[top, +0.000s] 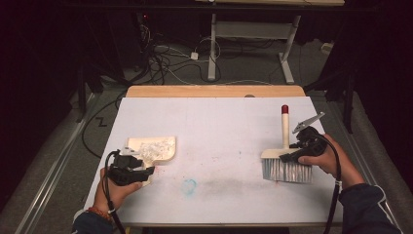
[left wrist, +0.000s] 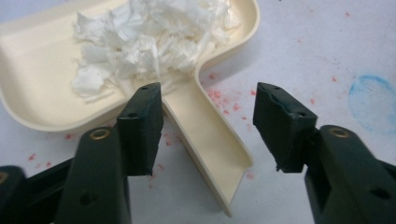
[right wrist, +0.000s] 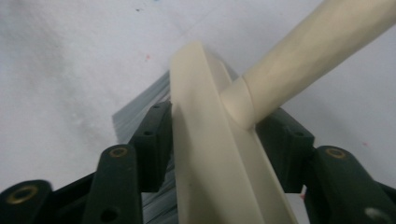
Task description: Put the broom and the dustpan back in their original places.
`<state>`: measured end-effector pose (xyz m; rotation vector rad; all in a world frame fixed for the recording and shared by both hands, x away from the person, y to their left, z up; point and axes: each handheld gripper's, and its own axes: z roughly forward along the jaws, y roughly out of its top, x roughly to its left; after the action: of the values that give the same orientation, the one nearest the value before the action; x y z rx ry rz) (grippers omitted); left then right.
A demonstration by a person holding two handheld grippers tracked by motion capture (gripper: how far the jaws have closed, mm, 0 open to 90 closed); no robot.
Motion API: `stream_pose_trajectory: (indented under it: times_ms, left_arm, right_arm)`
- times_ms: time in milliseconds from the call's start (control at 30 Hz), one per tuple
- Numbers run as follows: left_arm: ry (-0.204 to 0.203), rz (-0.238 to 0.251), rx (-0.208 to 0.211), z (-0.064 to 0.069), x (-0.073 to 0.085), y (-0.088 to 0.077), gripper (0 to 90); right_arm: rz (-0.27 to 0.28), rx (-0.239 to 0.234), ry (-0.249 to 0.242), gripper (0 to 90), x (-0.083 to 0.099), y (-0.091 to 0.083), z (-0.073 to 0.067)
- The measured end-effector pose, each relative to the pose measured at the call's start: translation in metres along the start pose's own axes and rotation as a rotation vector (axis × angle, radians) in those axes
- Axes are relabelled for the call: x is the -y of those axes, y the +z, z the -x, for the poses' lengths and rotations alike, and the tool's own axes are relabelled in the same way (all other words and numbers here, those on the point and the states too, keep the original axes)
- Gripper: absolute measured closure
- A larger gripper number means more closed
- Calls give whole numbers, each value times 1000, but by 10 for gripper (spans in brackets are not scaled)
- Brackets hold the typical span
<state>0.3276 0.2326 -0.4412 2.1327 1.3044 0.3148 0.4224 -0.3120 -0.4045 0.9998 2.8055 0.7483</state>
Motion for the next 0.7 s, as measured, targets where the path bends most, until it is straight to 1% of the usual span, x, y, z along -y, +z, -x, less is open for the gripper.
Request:
stream_pose_trajectory:
  times_ms: [33, 67, 100, 167, 200, 233, 267, 300, 333, 400, 433, 467, 500, 567, 633, 700]
  left_arm:
    - [8, 12, 3, 1, 0, -1, 393]
    - [19, 25, 3, 2, -1, -2, 378]
    - [31, 40, -3, 4, -1, -3, 339]
    - [43, 65, -17, 7, -2, -5, 311]
    - [50, 82, -15, 9, -2, -5, 291]
    - [63, 100, -18, 11, -3, -6, 278]
    - [73, 111, -21, 13, -3, -7, 265]
    - [86, 121, -28, 15, -3, -7, 252]
    - [97, 134, -33, 17, -4, -8, 244]
    - [117, 154, -30, 20, -4, -9, 234]
    - [124, 158, -34, 21, -4, -9, 230]
    - [132, 168, -39, 22, -3, -10, 229]
    - [135, 172, -39, 23, -3, -10, 229]
    - [143, 174, -43, 24, -4, -10, 229]
    - [152, 170, -48, 25, -4, -10, 226]
    - [156, 162, -52, 25, -4, -8, 225]
  right_arm:
    - [-4, 16, -4, 439, 0, 0, 2]
    - [-14, 25, 3, 434, 1, 0, 3]
    - [-17, 28, 0, 435, 1, 2, 5]
    - [-13, 68, 19, 430, 2, 4, 6]
    - [-14, 86, 11, 419, 1, 6, 7]
    - [-18, 99, 22, 405, 1, 7, 8]
    - [-9, 117, 21, 394, 0, 8, 9]
    - [2, 139, 29, 410, 0, 7, 8]
    - [26, 172, 17, 427, -1, 6, 8]
    - [83, 206, 30, 399, -2, 0, 7]
    - [119, 236, 24, 396, -3, -4, 6]
    - [132, 256, 25, 396, -3, -6, 5]
    - [163, 278, 22, 396, -4, -8, 2]
    - [193, 283, 8, 387, -5, -11, -1]
    - [222, 309, 2, 386, -6, -13, -5]
    - [246, 309, 6, 375, -7, -14, -8]
